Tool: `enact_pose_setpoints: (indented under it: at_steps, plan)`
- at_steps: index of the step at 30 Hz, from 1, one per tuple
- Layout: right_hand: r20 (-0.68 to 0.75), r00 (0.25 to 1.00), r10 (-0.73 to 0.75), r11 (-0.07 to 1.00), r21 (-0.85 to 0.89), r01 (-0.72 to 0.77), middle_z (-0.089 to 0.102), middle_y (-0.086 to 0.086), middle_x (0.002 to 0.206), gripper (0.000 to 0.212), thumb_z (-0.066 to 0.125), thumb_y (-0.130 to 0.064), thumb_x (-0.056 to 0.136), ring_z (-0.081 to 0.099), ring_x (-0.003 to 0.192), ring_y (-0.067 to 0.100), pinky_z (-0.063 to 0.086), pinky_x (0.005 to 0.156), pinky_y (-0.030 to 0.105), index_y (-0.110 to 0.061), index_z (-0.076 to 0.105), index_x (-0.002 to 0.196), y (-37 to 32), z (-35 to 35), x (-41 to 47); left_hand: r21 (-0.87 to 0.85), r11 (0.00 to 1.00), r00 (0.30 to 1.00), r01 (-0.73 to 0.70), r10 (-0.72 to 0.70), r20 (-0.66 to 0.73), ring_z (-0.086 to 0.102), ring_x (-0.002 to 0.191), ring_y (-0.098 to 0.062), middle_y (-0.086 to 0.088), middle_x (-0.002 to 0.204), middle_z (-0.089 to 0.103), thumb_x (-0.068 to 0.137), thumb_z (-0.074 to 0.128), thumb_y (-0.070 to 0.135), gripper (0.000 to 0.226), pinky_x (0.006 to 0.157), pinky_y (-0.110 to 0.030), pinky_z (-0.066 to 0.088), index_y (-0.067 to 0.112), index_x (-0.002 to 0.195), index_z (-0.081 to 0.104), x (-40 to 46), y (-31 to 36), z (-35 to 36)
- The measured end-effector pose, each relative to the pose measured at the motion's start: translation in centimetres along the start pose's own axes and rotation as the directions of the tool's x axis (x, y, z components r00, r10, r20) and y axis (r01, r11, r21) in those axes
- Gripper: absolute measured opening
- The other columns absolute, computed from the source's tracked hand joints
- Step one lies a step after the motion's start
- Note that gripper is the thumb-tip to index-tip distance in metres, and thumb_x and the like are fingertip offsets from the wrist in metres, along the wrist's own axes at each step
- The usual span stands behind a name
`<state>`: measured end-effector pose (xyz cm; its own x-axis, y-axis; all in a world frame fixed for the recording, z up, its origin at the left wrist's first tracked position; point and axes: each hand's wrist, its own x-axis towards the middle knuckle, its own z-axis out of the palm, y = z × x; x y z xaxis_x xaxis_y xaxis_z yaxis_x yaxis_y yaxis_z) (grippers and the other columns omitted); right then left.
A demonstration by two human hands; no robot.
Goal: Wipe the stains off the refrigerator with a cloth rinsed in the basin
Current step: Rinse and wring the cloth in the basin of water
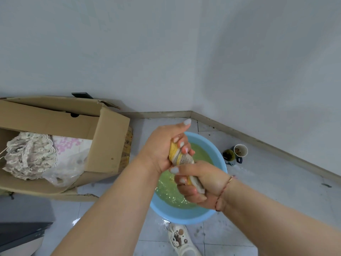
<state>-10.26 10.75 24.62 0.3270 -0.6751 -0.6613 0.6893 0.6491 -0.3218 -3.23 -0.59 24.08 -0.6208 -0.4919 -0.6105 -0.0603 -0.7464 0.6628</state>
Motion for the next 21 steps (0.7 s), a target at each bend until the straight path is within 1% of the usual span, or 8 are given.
enact_pose_setpoints:
  at_steps: [3,6,8,11,12,16,18,21]
  plan:
    - [-0.270,0.959,-0.089,0.953,-0.304,0.003,0.043,0.000,0.048,0.020,0.057,-0.002,0.086,0.032,0.030,0.010,0.019,0.036,0.012,-0.009,0.045,0.071,0.4,-1.2,2.1,0.148,0.988,0.979,0.032,-0.001,-0.204,0.036,0.036,-0.019,-0.003,0.038,0.033,0.086,0.065,0.017,0.059,0.053,-0.030,0.046,0.019,0.036,0.036,1.5,-1.8,0.1]
    - [-0.426,0.885,-0.188,0.831,-0.549,-0.088,0.046,0.002,0.055,0.017,0.055,-0.002,0.082,0.036,0.030,0.011,0.025,0.039,0.015,-0.015,0.045,0.080,1.6,-3.0,4.3,0.332,0.939,0.922,0.087,0.050,-0.384,0.041,0.037,-0.021,-0.005,0.034,0.038,0.086,0.062,0.010,0.061,0.062,-0.042,0.049,0.018,0.029,0.041,3.3,-4.6,-0.6]
    - [-0.460,0.849,-0.261,0.741,-0.659,-0.130,0.049,0.000,0.060,0.017,0.056,-0.004,0.081,0.042,0.028,0.004,0.029,0.033,0.015,-0.017,0.046,0.086,2.5,-4.0,5.7,0.372,0.916,0.865,0.147,0.064,-0.498,0.043,0.035,-0.022,-0.005,0.031,0.042,0.080,0.058,0.004,0.050,0.065,-0.045,0.053,0.016,0.032,0.046,4.0,-6.3,-0.8]
    - [-0.504,0.804,-0.317,0.602,-0.762,-0.240,0.056,-0.004,0.067,0.021,0.057,-0.015,0.080,0.055,0.053,0.009,0.042,0.047,0.019,-0.017,0.051,0.100,4.1,-5.2,7.5,0.344,0.909,0.781,0.233,0.036,-0.624,0.042,0.027,-0.013,-0.008,0.034,0.048,0.075,0.049,-0.001,0.022,0.046,-0.019,0.046,0.003,0.054,0.050,4.4,-7.7,-0.9]
    - [-0.509,0.795,-0.331,0.555,-0.786,-0.272,0.058,-0.004,0.071,0.025,0.056,-0.019,0.080,0.056,0.062,0.013,0.044,0.054,0.021,-0.016,0.052,0.104,4.4,-5.5,7.8,0.330,0.909,0.756,0.255,0.025,-0.654,0.043,0.028,-0.012,-0.010,0.039,0.052,0.076,0.047,-0.001,0.019,0.040,-0.017,0.040,0.003,0.058,0.051,4.4,-8.1,-1.2]
    - [-0.495,0.803,-0.333,0.465,-0.827,-0.317,0.058,-0.004,0.075,0.039,0.049,-0.022,0.083,0.057,0.068,0.017,0.043,0.059,0.025,-0.020,0.047,0.122,4.9,-6.2,8.6,0.259,0.924,0.645,0.282,0.017,-0.764,0.051,0.056,-0.026,-0.021,0.067,0.064,0.074,0.050,0.004,0.012,0.053,-0.031,0.041,0.003,0.063,0.053,5.5,-9.6,-2.3]
    - [-0.485,0.806,-0.340,0.403,-0.849,-0.341,0.062,0.000,0.084,0.042,0.048,-0.022,0.084,0.057,0.072,0.020,0.043,0.062,0.025,-0.019,0.045,0.126,5.0,-6.4,8.9,0.228,0.922,0.596,0.314,-0.005,-0.803,0.050,0.058,-0.027,-0.023,0.077,0.070,0.074,0.052,0.005,0.012,0.057,-0.035,0.045,0.001,0.063,0.055,6.0,-10.0,-2.9]
    - [-0.471,0.809,-0.351,0.351,-0.867,-0.353,0.065,0.003,0.090,0.046,0.046,-0.022,0.083,0.057,0.074,0.022,0.045,0.064,0.027,-0.021,0.044,0.129,5.2,-6.7,9.3,0.169,0.934,0.569,0.314,-0.043,-0.821,0.047,0.053,-0.027,-0.021,0.077,0.071,0.075,0.051,0.005,0.014,0.058,-0.034,0.043,0.003,0.061,0.054,6.1,-10.1,-3.1]
